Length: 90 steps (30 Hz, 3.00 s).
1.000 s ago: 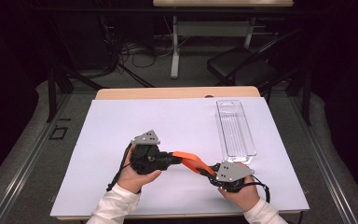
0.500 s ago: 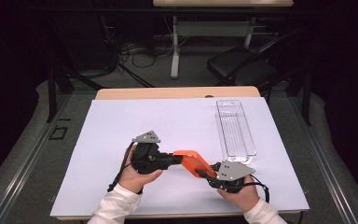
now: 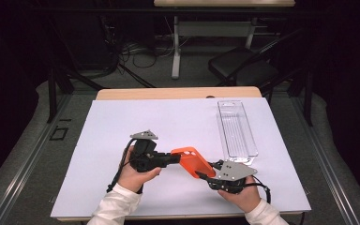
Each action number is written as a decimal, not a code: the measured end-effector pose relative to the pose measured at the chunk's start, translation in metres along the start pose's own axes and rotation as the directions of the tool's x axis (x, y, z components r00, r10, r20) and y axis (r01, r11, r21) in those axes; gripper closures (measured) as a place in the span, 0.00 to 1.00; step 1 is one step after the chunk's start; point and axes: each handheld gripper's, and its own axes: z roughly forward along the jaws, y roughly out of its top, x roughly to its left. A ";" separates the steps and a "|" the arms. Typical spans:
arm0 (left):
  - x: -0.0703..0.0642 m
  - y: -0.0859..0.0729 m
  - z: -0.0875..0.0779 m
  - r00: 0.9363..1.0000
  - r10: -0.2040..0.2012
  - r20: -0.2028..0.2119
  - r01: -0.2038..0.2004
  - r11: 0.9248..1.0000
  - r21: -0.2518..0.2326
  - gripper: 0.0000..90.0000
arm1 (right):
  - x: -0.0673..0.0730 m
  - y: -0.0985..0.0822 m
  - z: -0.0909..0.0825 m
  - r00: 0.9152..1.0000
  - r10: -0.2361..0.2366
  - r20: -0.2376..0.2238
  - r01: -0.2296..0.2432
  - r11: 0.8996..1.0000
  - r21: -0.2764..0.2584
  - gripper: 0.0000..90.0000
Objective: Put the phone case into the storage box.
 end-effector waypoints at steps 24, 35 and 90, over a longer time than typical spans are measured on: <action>0.018 0.003 -0.007 0.977 -0.195 -0.084 0.197 0.980 0.026 0.93 | -0.007 0.005 -0.007 0.997 0.014 0.082 -0.011 0.999 -0.036 0.54; 0.017 0.017 -0.011 0.973 -0.195 -0.121 0.205 0.976 0.076 0.93 | -0.012 0.026 -0.005 0.997 0.032 0.064 -0.034 0.999 0.039 0.52; 0.023 0.030 -0.004 0.942 -0.224 -0.251 0.290 0.918 0.271 0.93 | -0.055 0.094 0.027 0.985 0.175 -0.004 -0.160 0.910 0.382 0.55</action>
